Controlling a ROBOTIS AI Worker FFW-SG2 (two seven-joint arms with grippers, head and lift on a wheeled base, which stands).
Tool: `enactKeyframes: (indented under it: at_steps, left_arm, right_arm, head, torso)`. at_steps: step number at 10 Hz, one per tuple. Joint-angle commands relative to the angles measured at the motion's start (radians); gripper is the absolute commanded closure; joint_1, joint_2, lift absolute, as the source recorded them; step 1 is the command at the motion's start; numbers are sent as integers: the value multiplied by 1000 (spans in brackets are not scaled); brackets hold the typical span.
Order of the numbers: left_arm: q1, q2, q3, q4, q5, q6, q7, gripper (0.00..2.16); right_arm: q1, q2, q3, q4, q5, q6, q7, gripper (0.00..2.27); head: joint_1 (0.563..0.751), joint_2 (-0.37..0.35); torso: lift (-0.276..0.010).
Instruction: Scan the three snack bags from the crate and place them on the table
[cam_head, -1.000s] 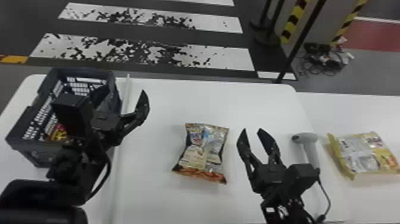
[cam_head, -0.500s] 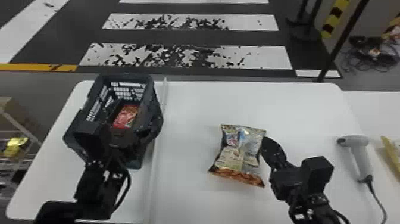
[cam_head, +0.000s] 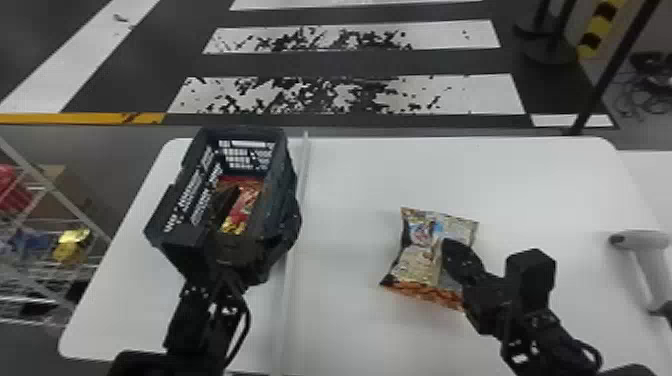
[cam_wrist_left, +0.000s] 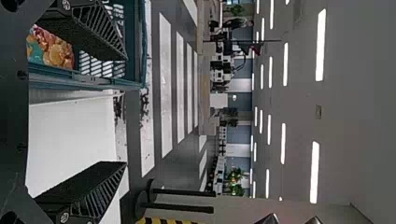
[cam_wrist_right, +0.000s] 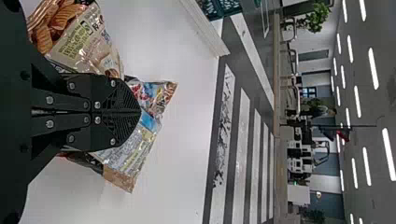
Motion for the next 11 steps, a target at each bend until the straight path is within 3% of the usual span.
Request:
enactKeyframes:
  at_steps: [1, 6, 11]
  left_arm:
    - [1, 0, 0, 8, 1, -1, 0, 83]
    - [-2, -5, 0, 44, 7, -13, -9, 83]
    - [-5, -7, -2, 44, 7, -13, -9, 83]
  right_arm:
    - [-30, 0, 17, 37, -2, 54, 20, 2132]
    - [-84, 6, 62, 193, 14, 69, 57, 2132]
    - [-70, 3, 8, -29, 14, 103, 55, 2132]
  head:
    - [695, 131]
    - [695, 160]
    - [695, 149]
  torso:
    - [-62]
    - [-62]
    - [-62]
